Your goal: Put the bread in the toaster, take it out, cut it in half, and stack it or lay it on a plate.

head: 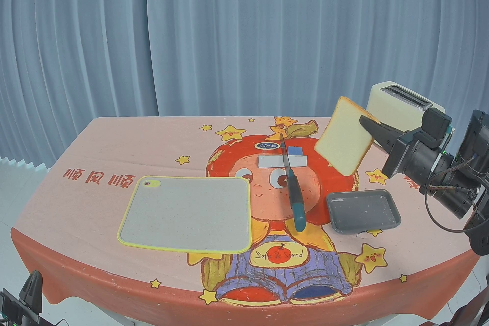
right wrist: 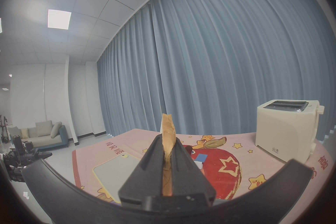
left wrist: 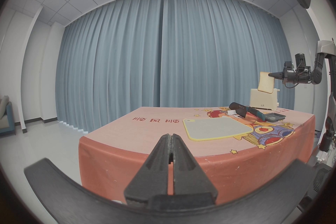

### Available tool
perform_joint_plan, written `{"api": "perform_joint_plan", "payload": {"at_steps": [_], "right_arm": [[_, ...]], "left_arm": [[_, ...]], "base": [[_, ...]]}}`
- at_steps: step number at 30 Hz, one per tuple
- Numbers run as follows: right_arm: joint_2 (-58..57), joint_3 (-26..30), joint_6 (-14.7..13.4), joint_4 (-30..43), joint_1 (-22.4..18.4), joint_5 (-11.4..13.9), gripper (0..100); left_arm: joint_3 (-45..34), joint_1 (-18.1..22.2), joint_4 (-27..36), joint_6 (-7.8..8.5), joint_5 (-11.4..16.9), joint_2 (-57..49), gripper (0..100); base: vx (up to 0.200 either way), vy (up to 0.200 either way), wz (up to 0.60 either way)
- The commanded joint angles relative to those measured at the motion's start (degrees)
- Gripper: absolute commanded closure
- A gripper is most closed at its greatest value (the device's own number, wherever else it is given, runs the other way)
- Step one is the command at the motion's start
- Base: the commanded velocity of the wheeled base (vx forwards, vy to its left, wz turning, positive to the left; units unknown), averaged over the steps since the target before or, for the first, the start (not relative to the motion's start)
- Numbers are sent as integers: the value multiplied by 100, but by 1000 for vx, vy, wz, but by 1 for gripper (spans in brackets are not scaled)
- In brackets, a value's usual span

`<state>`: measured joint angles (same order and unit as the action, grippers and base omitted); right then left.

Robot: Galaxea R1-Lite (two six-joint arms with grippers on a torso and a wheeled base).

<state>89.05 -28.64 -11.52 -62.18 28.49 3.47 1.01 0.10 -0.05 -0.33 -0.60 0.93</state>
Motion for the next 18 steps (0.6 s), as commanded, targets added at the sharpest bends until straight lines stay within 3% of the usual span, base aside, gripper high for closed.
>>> {"api": "perform_joint_plan", "payload": {"at_steps": [1,3,12,18], "right_arm": [[7,25,1,-4,8,4,100],[7,33,1,-4,60,4,100],[33,69,-8,-4,210,-5,100],[42,69,-8,-4,210,4,100]], "left_arm": [[-101,-1,-4,-2,-2,-93,100],[-101,-1,-4,-2,-2,-93,100],[-101,-1,-4,-2,-2,-93,100],[-101,-1,-4,-11,-2,-93,100]], "base": [[-200,0,0],[-200,0,0],[0,0,0],[0,200,0]]}}
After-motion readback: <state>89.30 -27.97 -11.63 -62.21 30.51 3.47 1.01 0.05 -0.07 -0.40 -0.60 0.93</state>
